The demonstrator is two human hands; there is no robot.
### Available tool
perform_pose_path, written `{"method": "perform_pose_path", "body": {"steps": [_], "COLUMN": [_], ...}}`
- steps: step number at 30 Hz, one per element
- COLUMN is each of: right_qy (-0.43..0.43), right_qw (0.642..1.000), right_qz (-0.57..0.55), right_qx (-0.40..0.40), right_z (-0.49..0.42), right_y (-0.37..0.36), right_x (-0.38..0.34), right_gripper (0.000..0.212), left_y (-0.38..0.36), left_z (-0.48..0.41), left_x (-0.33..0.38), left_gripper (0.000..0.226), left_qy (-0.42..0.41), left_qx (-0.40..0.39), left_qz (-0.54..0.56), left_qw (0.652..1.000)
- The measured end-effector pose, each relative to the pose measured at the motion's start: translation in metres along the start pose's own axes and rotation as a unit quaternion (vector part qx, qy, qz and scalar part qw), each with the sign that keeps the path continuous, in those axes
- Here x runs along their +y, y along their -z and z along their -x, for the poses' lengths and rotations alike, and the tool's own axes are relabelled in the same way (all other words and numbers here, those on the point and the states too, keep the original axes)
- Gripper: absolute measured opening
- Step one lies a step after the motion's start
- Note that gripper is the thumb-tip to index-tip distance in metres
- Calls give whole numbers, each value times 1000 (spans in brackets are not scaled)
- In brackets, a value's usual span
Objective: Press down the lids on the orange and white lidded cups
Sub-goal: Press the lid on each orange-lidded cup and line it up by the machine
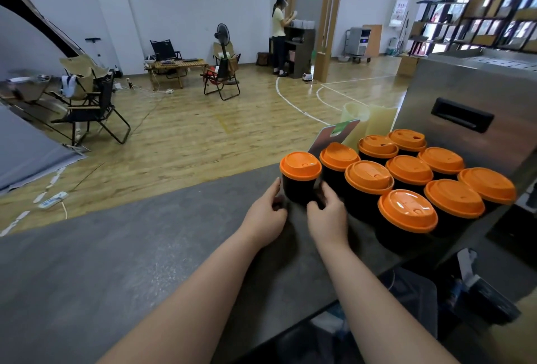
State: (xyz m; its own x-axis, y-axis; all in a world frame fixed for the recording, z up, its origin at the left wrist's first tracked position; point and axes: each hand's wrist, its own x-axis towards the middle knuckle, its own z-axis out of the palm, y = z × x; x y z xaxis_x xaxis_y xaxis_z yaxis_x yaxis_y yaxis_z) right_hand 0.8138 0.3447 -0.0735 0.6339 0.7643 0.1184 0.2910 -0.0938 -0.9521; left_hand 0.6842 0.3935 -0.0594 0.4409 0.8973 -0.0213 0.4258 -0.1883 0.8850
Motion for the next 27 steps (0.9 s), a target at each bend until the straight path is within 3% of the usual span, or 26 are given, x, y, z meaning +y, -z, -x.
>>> {"method": "perform_pose_path", "body": {"steps": [4,6,11,18,27], "right_qy": [2,19,7,33,31], "right_qw": [999,998,983,938,903], "right_qz": [-52,-53,-118,-150,-127], "right_qx": [7,-9,-142,-312,-409], "right_z": [22,45,127,268,432], "right_y": [9,2,-70,-214,-346], "right_x": [-3,-9,-53,-124,-184], "right_gripper": [33,25,30,33,27], "left_y": [32,59,146,281,419], "left_z": [42,76,172,300,452], "left_x": [-11,-28,-74,-132,-214], "left_gripper": [38,31,28,26,25], "left_qy": [37,39,32,73,97], "left_qx": [6,17,131,205,287], "left_qz": [112,165,196,147,139], "left_qw": [993,985,971,965,943]}}
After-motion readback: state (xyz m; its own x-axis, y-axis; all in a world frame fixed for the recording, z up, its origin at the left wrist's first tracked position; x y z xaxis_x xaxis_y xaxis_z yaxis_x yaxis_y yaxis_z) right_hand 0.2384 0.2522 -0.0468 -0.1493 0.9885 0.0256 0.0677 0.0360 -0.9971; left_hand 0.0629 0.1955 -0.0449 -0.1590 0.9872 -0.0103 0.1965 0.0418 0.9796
